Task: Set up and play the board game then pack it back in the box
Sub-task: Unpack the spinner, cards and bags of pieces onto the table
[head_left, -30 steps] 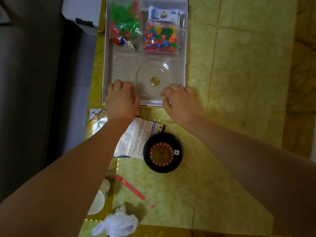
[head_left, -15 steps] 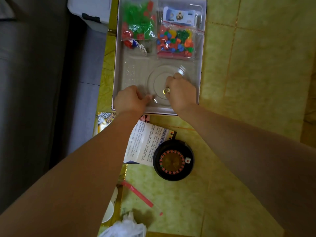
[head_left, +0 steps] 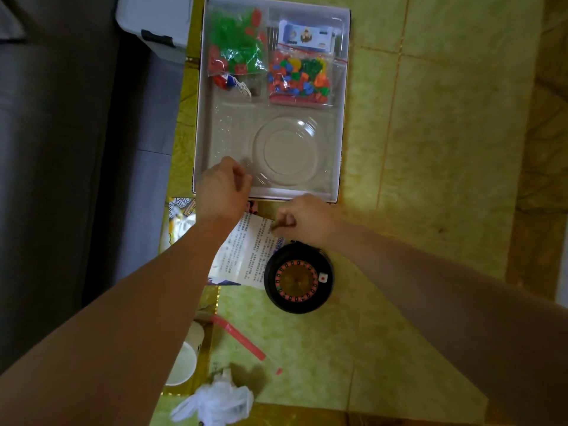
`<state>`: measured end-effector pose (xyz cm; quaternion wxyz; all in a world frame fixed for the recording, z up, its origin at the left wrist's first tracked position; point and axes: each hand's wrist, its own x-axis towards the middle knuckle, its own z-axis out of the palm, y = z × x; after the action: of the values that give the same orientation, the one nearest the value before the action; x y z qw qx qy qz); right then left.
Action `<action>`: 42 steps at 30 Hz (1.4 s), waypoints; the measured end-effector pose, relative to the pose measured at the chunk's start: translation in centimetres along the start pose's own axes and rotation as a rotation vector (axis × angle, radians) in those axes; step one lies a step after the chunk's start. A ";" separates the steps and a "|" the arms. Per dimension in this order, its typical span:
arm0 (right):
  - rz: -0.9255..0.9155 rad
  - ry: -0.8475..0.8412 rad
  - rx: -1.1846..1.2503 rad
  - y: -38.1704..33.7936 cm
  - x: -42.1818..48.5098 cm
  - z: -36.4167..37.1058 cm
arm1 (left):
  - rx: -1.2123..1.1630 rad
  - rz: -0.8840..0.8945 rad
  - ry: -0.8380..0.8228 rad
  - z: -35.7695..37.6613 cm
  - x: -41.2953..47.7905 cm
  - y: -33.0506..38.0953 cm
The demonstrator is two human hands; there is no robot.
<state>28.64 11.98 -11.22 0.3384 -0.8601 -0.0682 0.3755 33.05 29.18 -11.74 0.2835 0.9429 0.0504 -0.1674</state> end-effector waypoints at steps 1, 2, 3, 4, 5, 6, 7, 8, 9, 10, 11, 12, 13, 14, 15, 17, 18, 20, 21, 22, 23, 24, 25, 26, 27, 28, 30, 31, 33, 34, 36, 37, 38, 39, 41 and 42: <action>0.031 0.000 -0.075 0.2 -0.4 0.4 | 0.011 0.029 0.015 0.0 -0.3 -0.2; 0.060 0.023 -0.116 0.3 -0.7 0.8 | 0.029 0.049 0.032 0.1 -0.6 -0.4; 0.085 0.054 -0.132 0.6 -0.9 1.2 | 0.043 0.056 0.045 0.1 -0.7 -0.5; 0.103 0.079 -0.137 0.8 -1.1 1.5 | 0.043 0.047 0.051 0.1 -0.7 -0.5; 0.111 0.097 -0.151 1.0 -1.3 1.7 | 0.036 0.026 0.047 0.2 -0.6 -0.5; 0.103 0.124 -0.171 1.1 -1.5 1.8 | 0.029 0.002 0.039 0.1 -0.5 -0.3; 0.088 0.148 -0.189 1.3 -1.7 1.9 | 0.026 -0.016 0.030 0.2 -0.3 -0.2; 0.068 0.164 -0.204 1.5 -1.9 1.9 | 0.030 -0.030 0.023 0.1 -0.1 -0.1; 0.041 0.174 -0.210 1.5 -2.1 1.7 | 0.037 -0.040 0.014 0.1 0.1 0.1; 0.000 0.194 -0.209 1.6 -2.4 1.5 | 0.046 -0.052 0.002 0.0 0.2 0.2; -0.056 0.228 -0.207 1.4 -2.6 0.9 | 0.057 -0.066 -0.009 -0.1 0.5 0.5; -0.129 0.286 -0.202 1.1 -2.7 0.4 | 0.070 -0.085 -0.014 -0.3 0.7 0.9; -0.199 0.376 -0.194 0.8 -2.6 -0.3 | 0.082 -0.100 -0.005 -0.6 1.0 1.3; -0.232 0.474 -0.173 0.6 -2.2 -1.0 | 0.088 -0.109 0.015 -0.8 1.5 1.9; -0.228 0.547 -0.151 0.6 -1.4 -1.8 | 0.088 -0.110 0.029 -1.1 2.0 2.4; -0.183 0.639 -0.202 1.1 0.4 -3.6 | 0.079 -0.127 0.004 -1.4 3.3 3.1; -0.144 0.633 -0.258 1.5 1.3 -4.3 | 0.090 -0.146 -0.029 -1.4 3.9 3.2; -0.054 0.542 -0.331 2.0 2.8 -5.8 | 0.127 -0.171 -0.071 -1.2 4.8 3.0; -0.024 0.503 -0.346 2.2 3.1 -6.3 | 0.126 -0.174 -0.073 -1.1 4.9 2.8; -0.016 0.491 -0.336 2.3 3.5 -6.6 | 0.116 -0.173 -0.070 -1.0 5.0 2.7; -0.035 0.532 -0.307 2.2 4.0 -7.0 | 0.100 -0.173 -0.068 -1.0 5.2 2.6; -0.056 0.612 -0.270 2.3 4.5 -7.6 | 0.081 -0.178 -0.068 -0.9 5.4 2.6; -0.060 0.694 -0.247 2.3 5.2 -8.2 | 0.066 -0.181 -0.071 -0.9 5.5 2.6; -0.043 0.750 -0.249 2.4 6.2 -8.8 | 0.057 -0.187 -0.073 -1.0 5.6 2.5; -0.006 0.766 -0.269 2.6 7.1 -9.5 | 0.050 -0.190 -0.076 -1.0 5.7 2.5; 0.035 0.739 -0.299 2.7 8.2 -10.1 | 0.045 -0.188 -0.077 -0.9 5.9 2.4; 0.090 0.657 -0.335 2.8 9.8 -11.0 | 0.035 -0.181 -0.077 -0.8 6.0 2.4; 0.109 0.636 -0.332 2.8 10.4 -11.4 | 0.029 -0.181 -0.074 -0.8 6.0 2.4; 0.180 0.623 -0.296 2.6 11.5 -12.0 | 0.023 -0.178 -0.067 -0.8 6.1 2.2; 0.223 0.615 -0.285 2.5 11.9 -12.3 | 0.026 -0.175 -0.064 -0.8 6.2 2.2; 0.280 0.606 -0.316 2.3 12.3 -13.0 | 0.042 -0.172 -0.063 -0.7 6.2 2.2; 0.288 0.615 -0.346 2.2 12.2 -13.2 | 0.051 -0.173 -0.065 -0.7 6.2 2.2; 0.287 0.633 -0.359 2.2 12.1 -13.4 | 0.057 -0.175 -0.066 -0.7 6.2 2.2; 0.274 0.663 -0.349 2.3 11.9 -13.4 | 0.057 -0.182 -0.066 -0.6 6.2 2.3; 0.229 0.740 -0.267 2.7 10.8 -13.0 | 0.055 -0.189 -0.065 -0.6 6.2 2.4; 0.183 0.776 -0.187 3.0 9.9 -12.6 | 0.057 -0.188 -0.066 -0.6 6.1 2.5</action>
<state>43.97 6.65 -12.86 0.2247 -0.9675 0.1078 0.0438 39.41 27.46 -12.04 0.2413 0.9356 0.1244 -0.2258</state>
